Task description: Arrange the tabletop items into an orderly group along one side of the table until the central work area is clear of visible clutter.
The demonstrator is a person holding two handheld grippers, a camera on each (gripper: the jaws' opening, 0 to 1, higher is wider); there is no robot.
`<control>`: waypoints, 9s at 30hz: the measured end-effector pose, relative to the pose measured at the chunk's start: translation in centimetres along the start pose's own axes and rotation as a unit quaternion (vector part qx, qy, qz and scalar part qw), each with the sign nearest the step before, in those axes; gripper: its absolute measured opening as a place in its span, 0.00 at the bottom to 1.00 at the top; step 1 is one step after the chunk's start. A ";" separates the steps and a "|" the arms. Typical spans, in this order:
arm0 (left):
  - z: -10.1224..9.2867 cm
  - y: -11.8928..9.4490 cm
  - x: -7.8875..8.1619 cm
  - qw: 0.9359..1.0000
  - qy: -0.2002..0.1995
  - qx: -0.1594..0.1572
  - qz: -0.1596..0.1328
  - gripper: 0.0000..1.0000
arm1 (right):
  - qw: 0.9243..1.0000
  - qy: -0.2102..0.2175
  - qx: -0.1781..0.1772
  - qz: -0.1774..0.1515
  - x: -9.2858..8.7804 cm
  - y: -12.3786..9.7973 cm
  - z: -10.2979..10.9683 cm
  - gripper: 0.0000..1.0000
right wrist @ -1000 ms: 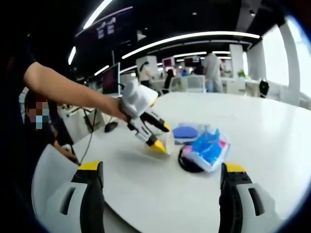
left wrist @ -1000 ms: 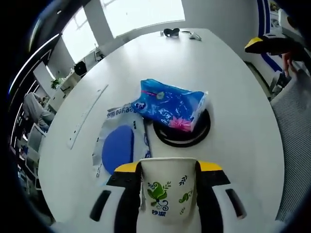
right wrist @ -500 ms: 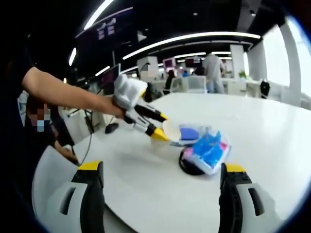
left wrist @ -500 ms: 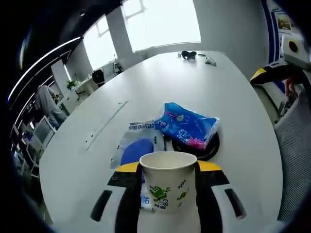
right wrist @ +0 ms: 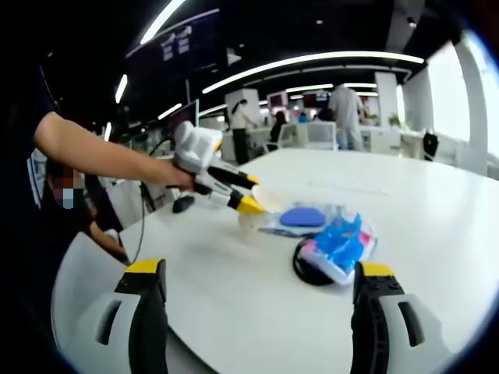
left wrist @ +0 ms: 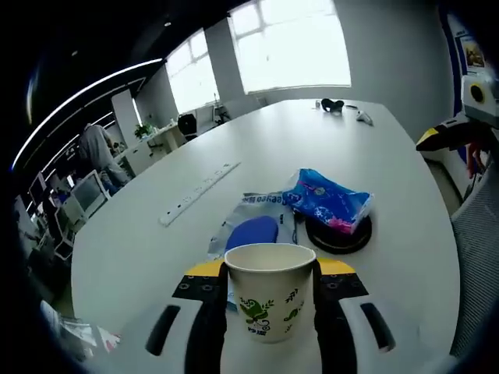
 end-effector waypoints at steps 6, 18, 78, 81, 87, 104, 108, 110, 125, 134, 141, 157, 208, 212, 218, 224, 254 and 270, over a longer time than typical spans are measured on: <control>2.5 -1.0 0.0 0.997 -0.039 0.066 -0.021 0.42 | 1.000 -0.003 0.005 0.002 0.1 0.3 0.1 0.98; 4.2 -1.9 -0.4 0.991 -0.070 0.110 -0.035 0.42 | 1.000 -0.002 0.006 0.005 -0.1 0.2 0.1 0.98; 6.7 -3.5 -4.5 0.966 -0.144 0.205 -0.059 0.42 | 1.000 -0.017 -0.001 0.021 0.3 -0.4 -0.9 0.98; 6.5 -4.0 -4.6 0.965 -0.147 0.206 -0.062 0.42 | 1.000 -0.018 0.001 0.020 0.4 -0.1 -0.8 0.98; 6.1 -4.6 -4.9 0.964 -0.149 0.211 -0.068 0.42 | 1.000 -0.020 0.008 0.022 0.4 0.4 -0.3 0.98; 5.1 -5.7 -6.0 0.966 -0.142 0.208 -0.061 0.41 | 0.999 -0.020 0.016 0.024 0.3 1.0 0.1 0.98; 5.3 -5.7 -6.2 0.965 -0.145 0.209 -0.059 0.41 | 0.999 -0.020 0.016 0.024 0.3 0.9 0.1 0.98; 5.3 -5.6 -6.2 0.965 -0.145 0.209 -0.058 0.41 | 0.999 -0.021 0.016 0.025 0.4 0.9 0.1 0.98; 6.4 -4.3 -6.3 0.967 -0.129 0.218 -0.029 0.40 | 0.999 -0.021 0.005 0.028 0.5 0.1 -0.8 0.98; 7.0 -4.4 -6.5 0.966 -0.120 0.231 -0.018 0.39 | 0.999 -0.019 0.002 0.029 0.5 0.0 -0.9 0.98; 7.4 -4.8 -6.7 0.964 -0.114 0.241 -0.014 0.39 | 0.999 -0.019 0.003 0.030 0.5 0.2 -0.9 0.97; 7.5 -5.1 -6.8 0.962 -0.129 0.242 -0.013 0.46 | 0.999 -0.016 0.007 0.034 0.1 0.5 -0.5 0.97; 1.9 -9.3 -4.8 0.947 -0.148 0.286 0.011 0.75 | 0.996 -0.003 0.082 0.021 1.4 2.4 -3.3 0.86; 1.6 -9.7 -4.3 0.946 -0.140 0.291 0.010 0.76 | 0.995 -0.010 0.093 0.025 1.4 2.7 -3.7 0.84; 1.0 -10.1 -3.9 0.942 -0.147 0.303 0.003 0.79 | 0.993 -0.020 0.107 0.033 1.2 2.7 -4.6 0.82; 0.4 -9.8 -3.6 0.943 -0.148 0.298 -0.003 0.84 | 0.994 -0.025 0.107 0.030 1.4 2.7 -5.8 0.79; -4.4 -10.3 -1.9 0.978 -0.113 0.174 0.004 0.98 | 0.994 -0.039 0.092 0.046 -0.1 3.5 -9.9 0.42; -4.2 -12.5 -2.5 0.986 -0.096 0.137 0.018 0.98 | 0.991 -0.063 0.085 0.080 -2.1 4.7 -10.6 0.27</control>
Point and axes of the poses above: the point that each gripper's makers call its tool centre point, and the gripper's own axes: y roughly forward along the fingers, z roughly to its left, x roughly out of its top, the point moved 5 cm from there along -y, roughly backward along the fingers, and after that the axes turned 14 degrees about -z, right-handed, at the moved point
